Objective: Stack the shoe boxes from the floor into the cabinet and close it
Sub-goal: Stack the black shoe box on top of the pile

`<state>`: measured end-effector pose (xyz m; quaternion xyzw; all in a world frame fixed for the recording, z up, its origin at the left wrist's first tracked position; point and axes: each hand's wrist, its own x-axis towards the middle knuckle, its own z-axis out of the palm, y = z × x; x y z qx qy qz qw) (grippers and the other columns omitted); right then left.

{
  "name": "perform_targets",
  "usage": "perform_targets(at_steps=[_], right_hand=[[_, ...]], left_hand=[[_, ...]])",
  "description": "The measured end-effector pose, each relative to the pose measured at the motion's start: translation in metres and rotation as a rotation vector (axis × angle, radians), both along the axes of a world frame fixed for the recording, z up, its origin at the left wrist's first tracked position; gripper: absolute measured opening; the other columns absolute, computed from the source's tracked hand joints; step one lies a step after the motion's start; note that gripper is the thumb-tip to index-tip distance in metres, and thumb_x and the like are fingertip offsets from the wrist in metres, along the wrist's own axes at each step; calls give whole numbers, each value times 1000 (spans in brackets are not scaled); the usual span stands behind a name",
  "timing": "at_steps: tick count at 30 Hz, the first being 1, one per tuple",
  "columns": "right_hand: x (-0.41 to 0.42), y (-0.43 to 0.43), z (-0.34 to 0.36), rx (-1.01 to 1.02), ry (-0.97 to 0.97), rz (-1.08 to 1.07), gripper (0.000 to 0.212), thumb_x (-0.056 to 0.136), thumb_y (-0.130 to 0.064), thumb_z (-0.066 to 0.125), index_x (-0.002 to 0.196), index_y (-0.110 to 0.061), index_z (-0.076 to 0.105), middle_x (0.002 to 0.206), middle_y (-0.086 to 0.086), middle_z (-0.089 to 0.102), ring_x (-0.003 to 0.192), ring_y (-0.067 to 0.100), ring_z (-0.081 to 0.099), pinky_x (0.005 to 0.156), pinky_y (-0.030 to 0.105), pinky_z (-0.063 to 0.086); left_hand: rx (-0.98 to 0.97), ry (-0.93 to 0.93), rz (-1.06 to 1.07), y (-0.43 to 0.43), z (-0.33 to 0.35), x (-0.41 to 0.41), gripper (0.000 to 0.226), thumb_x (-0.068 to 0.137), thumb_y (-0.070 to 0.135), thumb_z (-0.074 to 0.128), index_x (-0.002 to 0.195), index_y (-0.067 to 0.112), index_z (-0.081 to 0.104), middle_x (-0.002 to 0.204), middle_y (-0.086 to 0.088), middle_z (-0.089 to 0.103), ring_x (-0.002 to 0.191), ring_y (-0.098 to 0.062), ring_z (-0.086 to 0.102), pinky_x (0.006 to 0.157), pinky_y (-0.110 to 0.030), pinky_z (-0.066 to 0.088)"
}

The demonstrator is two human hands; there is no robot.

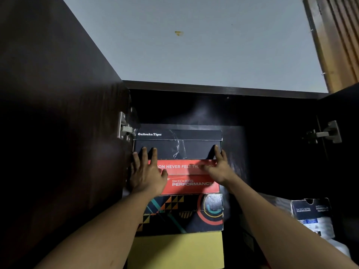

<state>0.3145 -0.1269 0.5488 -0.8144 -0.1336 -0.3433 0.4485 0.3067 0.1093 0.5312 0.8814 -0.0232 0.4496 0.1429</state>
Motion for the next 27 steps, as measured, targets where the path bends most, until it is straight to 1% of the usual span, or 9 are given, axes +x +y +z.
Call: perform_targets(at_steps=[5, 11, 16, 18, 19, 20, 22, 25, 27], right_hand=[[9, 0, 7, 36, 132, 66, 96, 85, -26, 78, 158, -28, 15, 165, 0, -17, 153, 26, 6, 121, 37, 23], [23, 1, 0, 66, 173, 63, 117, 64, -40, 89, 157, -36, 18, 163, -9, -22, 152, 29, 5, 116, 52, 34], [18, -1, 0, -4, 196, 49, 110, 66, -44, 87, 156, -31, 25, 163, -6, -18, 152, 26, 7, 123, 41, 20], [17, -1, -2, -71, 210, 45, 89, 73, -42, 84, 148, -36, 38, 164, 0, -15, 153, 27, 2, 125, 41, 15], [18, -3, -3, -93, 213, 38, 78, 79, -36, 81, 145, -37, 41, 165, 2, -13, 153, 28, -1, 125, 40, 13], [19, -4, -4, -99, 223, 40, 76, 84, -31, 78, 148, -34, 37, 165, 3, -12, 153, 28, -3, 125, 39, 11], [18, -4, -3, -73, 264, 78, 91, 80, -32, 80, 155, -27, 27, 165, 2, -12, 153, 30, -5, 125, 39, 9], [16, -2, -4, -166, 281, 37, 112, 57, -54, 84, 153, -30, 33, 164, -4, -14, 152, 28, -8, 125, 42, 2], [13, -5, -12, -198, 220, -31, 102, 69, -50, 82, 154, -32, 30, 163, -6, -14, 152, 29, 4, 122, 39, 14]], left_hand=[[64, 94, 1, 5, 0, 7, 80, 96, 57, 40, 159, 26, 1, 166, -5, -12, 153, -31, -8, 125, -46, 8], [65, 136, 18, 2, -2, 9, 82, 94, 58, 42, 159, 27, 3, 166, -4, -13, 153, -30, -9, 124, -46, 10], [48, 158, 9, 1, -2, 7, 88, 90, 61, 46, 159, 27, 3, 166, -3, -15, 153, -28, -12, 124, -46, 9], [42, 173, 3, 1, 0, 6, 90, 89, 62, 47, 159, 27, 2, 166, -3, -16, 153, -28, -13, 124, -46, 8], [46, 179, 1, 1, 0, 6, 92, 89, 63, 48, 159, 27, 0, 165, -3, -17, 152, -28, -15, 124, -46, 6], [50, 186, -1, 1, 0, 6, 93, 89, 63, 48, 159, 27, -1, 165, -4, -18, 152, -28, -16, 124, -46, 5], [65, 207, 4, 2, 0, 6, 95, 89, 63, 49, 159, 27, -5, 165, -4, -21, 152, -28, -18, 124, -46, 3], [85, 256, 10, 3, -1, 3, 100, 89, 64, 50, 157, 26, -13, 163, -5, -25, 150, -29, -23, 125, -47, 2], [85, 270, 8, 2, -4, 1, 102, 88, 64, 51, 157, 25, -14, 164, -5, -24, 150, -31, -23, 124, -49, 3]])
